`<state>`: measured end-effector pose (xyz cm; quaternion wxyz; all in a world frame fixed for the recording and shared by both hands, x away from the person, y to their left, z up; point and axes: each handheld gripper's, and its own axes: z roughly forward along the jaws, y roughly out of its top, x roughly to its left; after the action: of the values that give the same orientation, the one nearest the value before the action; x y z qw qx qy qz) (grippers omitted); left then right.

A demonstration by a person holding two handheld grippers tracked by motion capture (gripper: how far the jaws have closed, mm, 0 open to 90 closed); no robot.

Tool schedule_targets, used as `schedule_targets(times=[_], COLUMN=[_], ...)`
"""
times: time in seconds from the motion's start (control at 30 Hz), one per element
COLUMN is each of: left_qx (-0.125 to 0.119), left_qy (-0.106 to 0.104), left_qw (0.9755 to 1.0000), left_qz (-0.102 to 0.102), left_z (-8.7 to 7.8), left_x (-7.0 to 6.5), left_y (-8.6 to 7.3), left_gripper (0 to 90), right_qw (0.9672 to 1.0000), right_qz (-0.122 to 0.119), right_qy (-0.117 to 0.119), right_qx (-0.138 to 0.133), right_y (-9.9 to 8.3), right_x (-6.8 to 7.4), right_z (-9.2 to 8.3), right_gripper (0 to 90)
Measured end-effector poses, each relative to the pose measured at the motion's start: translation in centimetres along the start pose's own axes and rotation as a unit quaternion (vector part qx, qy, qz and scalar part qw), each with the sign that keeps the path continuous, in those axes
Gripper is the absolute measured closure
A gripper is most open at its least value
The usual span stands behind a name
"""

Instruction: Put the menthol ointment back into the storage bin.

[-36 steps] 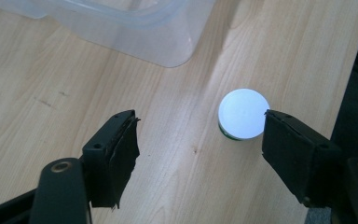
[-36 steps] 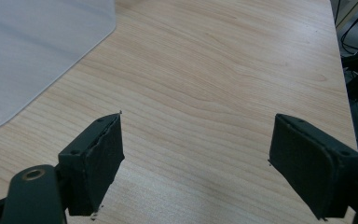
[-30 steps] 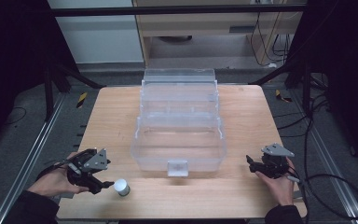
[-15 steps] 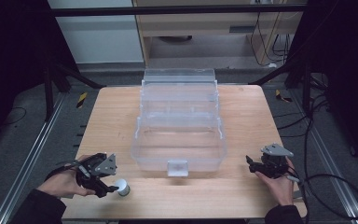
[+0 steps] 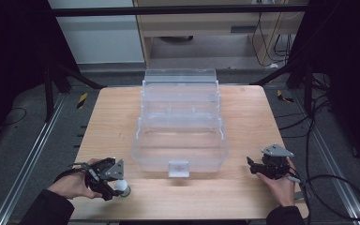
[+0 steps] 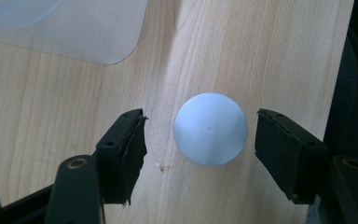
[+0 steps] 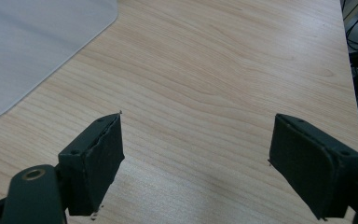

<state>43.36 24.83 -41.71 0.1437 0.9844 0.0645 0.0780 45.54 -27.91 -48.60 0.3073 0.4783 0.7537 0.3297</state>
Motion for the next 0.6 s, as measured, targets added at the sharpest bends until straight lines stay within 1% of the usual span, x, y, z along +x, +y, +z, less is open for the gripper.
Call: schedule_targets(times=[0.1,0.2,0.27,0.3,0.33,0.43,0.57,0.6], left_qx=[0.005,0.009,0.013,0.017,0.016,0.021,0.023,0.029], left_qy=[-0.001,-0.006,-0.010,-0.010,-0.011,-0.014,-0.016,-0.020], left_qw=[1.0000,0.9999,0.9999,0.9998,0.9998,0.9997,0.9996,0.9994], left_qz=[0.001,0.005,0.001,0.008,0.004,0.003,0.007,0.006], left_z=[0.3,0.8,1.0,1.0,1.2,1.4,1.6,1.7], left_x=[0.0,0.0,0.0,0.1,0.0,0.0,0.1,0.0], left_y=[0.0,0.1,0.0,0.1,0.0,0.1,0.1,0.2], left_gripper=[34.1,37.1,38.3,38.8,39.2,41.4,44.1,44.7], right_qw=[1.0000,1.0000,1.0000,1.0000,1.0000,1.0000,1.0000,0.9999], right_qz=[0.000,-0.001,-0.003,-0.002,-0.003,-0.003,-0.005,-0.006], right_qy=[0.000,0.001,0.001,0.001,0.000,0.001,0.000,0.000], right_qx=[0.002,0.003,0.003,0.005,0.005,0.006,0.008,0.008], right_y=[0.0,0.0,0.0,0.0,0.0,0.0,-0.1,-0.1], right_x=[0.0,0.0,0.0,0.0,0.0,0.1,0.1,0.1], right_z=[0.0,0.1,0.1,0.1,0.1,0.1,0.2,0.2], right_gripper=[17.5,17.5,17.5,17.5,17.5,17.5,17.4,17.4])
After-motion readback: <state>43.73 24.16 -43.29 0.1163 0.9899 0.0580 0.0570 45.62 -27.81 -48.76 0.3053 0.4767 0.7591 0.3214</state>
